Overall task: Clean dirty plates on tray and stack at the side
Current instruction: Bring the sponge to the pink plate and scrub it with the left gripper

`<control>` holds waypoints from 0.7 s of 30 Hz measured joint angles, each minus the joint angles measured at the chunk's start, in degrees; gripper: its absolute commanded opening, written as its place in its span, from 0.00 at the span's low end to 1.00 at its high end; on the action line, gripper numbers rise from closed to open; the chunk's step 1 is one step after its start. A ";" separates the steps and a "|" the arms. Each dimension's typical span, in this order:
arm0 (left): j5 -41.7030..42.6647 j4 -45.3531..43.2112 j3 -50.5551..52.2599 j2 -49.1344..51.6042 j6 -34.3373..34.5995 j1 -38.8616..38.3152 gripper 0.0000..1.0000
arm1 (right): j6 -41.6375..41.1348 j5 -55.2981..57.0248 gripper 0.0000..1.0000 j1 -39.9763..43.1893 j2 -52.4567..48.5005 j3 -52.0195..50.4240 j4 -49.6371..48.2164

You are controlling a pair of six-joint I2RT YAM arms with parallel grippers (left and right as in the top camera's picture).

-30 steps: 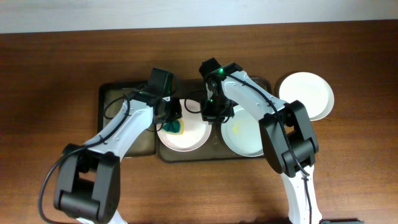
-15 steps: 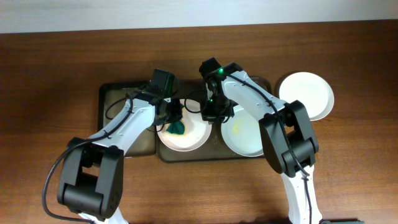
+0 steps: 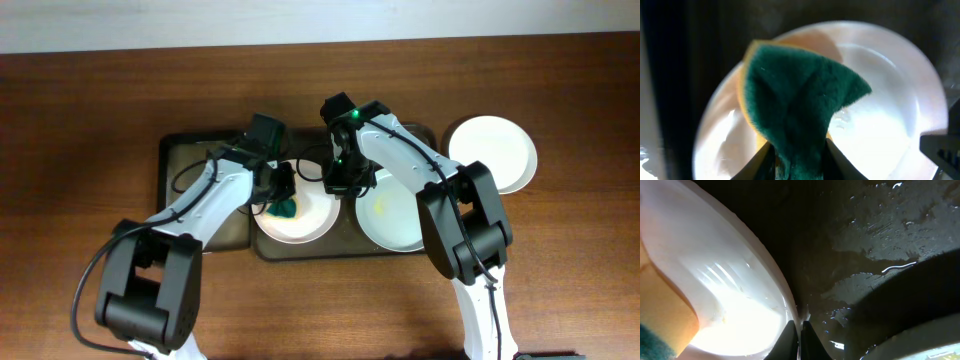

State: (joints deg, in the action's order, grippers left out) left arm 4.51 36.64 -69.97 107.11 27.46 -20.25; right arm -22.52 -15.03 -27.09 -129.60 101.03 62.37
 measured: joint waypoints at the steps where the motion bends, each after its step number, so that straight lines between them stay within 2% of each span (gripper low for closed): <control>1: -0.02 -0.04 -0.02 0.31 0.09 -0.33 0.14 | 0.02 0.04 0.04 0.00 0.00 0.00 0.00; 3: -0.22 -0.07 -0.02 0.94 -0.02 -0.98 0.00 | 0.04 0.15 0.04 0.00 0.00 0.00 0.02; 12: 0.09 -0.07 -0.13 1.03 0.00 -1.16 0.00 | 0.02 0.44 0.04 -0.02 0.00 0.00 0.02; 21: 8.39 -0.39 -0.11 1.22 0.00 -1.16 0.00 | 0.07 0.61 0.04 -0.02 0.00 0.00 -0.02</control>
State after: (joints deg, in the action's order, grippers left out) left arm 12.91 36.25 -70.08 108.33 27.46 -21.41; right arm -22.46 -14.41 -27.11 -129.60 101.03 62.35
